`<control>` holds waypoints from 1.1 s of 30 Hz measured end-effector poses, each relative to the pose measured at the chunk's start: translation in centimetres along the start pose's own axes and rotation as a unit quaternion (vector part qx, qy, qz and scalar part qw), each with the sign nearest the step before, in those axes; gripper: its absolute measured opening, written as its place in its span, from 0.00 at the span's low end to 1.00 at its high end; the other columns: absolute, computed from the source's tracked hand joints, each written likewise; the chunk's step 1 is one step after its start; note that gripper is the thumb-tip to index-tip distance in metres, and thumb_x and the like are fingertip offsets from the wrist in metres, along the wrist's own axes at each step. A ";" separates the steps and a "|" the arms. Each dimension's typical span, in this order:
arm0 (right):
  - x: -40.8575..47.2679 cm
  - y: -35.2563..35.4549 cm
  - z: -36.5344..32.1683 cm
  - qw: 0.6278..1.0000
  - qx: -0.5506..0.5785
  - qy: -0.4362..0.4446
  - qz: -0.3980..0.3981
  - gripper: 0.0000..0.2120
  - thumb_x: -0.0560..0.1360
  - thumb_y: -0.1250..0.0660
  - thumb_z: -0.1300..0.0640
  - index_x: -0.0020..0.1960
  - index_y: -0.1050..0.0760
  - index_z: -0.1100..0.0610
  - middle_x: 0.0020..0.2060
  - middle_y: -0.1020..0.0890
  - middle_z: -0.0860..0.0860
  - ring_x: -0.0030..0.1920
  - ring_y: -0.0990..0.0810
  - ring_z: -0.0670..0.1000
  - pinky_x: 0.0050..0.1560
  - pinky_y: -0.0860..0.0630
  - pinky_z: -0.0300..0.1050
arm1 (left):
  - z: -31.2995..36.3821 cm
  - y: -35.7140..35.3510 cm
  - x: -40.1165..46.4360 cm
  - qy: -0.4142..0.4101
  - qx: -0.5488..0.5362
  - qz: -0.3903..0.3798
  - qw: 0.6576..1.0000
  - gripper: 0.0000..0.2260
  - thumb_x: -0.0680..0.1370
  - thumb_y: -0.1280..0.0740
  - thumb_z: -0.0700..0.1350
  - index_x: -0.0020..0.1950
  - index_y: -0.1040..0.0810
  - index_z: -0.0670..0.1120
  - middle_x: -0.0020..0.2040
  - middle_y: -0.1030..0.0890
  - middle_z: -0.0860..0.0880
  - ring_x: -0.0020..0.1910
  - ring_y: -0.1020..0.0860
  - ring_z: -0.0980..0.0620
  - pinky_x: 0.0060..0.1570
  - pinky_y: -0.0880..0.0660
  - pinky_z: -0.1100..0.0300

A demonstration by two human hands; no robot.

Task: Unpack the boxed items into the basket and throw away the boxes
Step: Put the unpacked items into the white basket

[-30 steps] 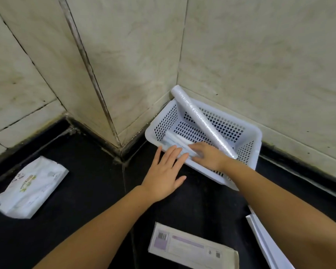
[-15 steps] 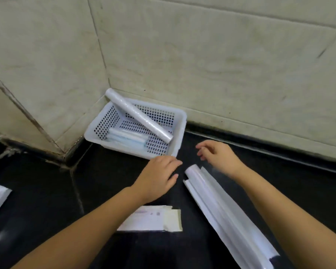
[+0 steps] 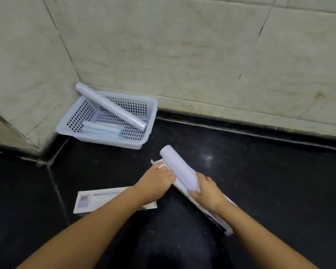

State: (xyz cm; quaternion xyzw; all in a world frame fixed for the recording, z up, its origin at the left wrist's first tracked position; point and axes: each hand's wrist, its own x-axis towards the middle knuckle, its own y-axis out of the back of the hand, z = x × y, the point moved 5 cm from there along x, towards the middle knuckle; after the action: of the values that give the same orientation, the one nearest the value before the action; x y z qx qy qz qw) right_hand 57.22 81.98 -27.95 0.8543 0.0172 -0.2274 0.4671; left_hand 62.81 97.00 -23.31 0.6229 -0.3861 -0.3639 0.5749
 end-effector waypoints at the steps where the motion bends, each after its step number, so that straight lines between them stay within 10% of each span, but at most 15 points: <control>1: 0.1 0.5 0.2 1.000 0.029 0.004 0.002 0.28 0.72 0.34 0.50 0.68 0.38 0.56 0.60 0.28 0.58 0.58 0.28 0.57 0.56 0.28 0.47 | -0.3 0.7 -0.4 0.002 0.018 0.024 1.000 0.09 0.62 0.26 0.39 0.33 0.25 0.50 0.29 0.24 0.53 0.32 0.23 0.54 0.52 0.22 0.58; 5: 0.7 3.3 0.0 0.987 0.147 0.038 0.062 0.26 0.70 0.32 0.54 0.65 0.36 0.54 0.57 0.26 0.54 0.51 0.26 0.50 0.45 0.29 0.40 | -3.2 1.4 -3.6 0.048 0.005 0.045 0.998 0.12 0.59 0.25 0.38 0.37 0.23 0.48 0.30 0.23 0.52 0.31 0.23 0.52 0.45 0.21 0.59; 12: 2.5 6.3 -4.5 0.960 0.227 0.120 0.108 0.25 0.73 0.32 0.57 0.67 0.38 0.49 0.55 0.28 0.45 0.51 0.27 0.44 0.44 0.33 0.31 | -8.6 -2.8 -10.2 0.186 -0.098 -0.159 0.965 0.09 0.78 0.42 0.46 0.54 0.24 0.51 0.52 0.20 0.50 0.50 0.23 0.50 0.54 0.29 0.56; 21: 7.4 10.8 -19.2 0.937 0.162 0.279 0.134 0.27 0.73 0.33 0.57 0.70 0.37 0.49 0.58 0.28 0.44 0.56 0.27 0.47 0.52 0.31 0.41 | -17.9 1.1 -11.0 0.285 -0.144 0.119 0.940 0.15 0.76 0.39 0.46 0.62 0.25 0.49 0.57 0.21 0.50 0.55 0.24 0.54 0.58 0.28 0.59; 28: 15.8 7.8 -31.3 0.934 0.066 0.331 0.118 0.30 0.75 0.35 0.53 0.73 0.43 0.52 0.63 0.26 0.55 0.59 0.26 0.55 0.53 0.30 0.47 | -22.9 -2.5 -10.6 0.328 -0.110 0.004 0.938 0.20 0.80 0.47 0.56 0.69 0.34 0.49 0.66 0.29 0.49 0.69 0.35 0.50 0.74 0.54 0.49; 33: 21.2 1.7 -33.4 0.956 -0.057 0.278 0.073 0.33 0.77 0.37 0.54 0.76 0.49 0.52 0.67 0.31 0.61 0.62 0.30 0.62 0.61 0.31 0.53 | -23.0 -2.7 -10.6 0.298 -0.072 0.097 0.947 0.18 0.78 0.46 0.55 0.56 0.23 0.47 0.50 0.21 0.48 0.54 0.23 0.47 0.68 0.39 0.47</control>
State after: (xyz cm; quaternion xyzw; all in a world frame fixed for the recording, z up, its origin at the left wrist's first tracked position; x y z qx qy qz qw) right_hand 89.04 104.03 -19.85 0.8546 0.0970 0.0547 0.5072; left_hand 78.95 116.68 -24.16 0.6197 -0.2287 -0.1314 0.7392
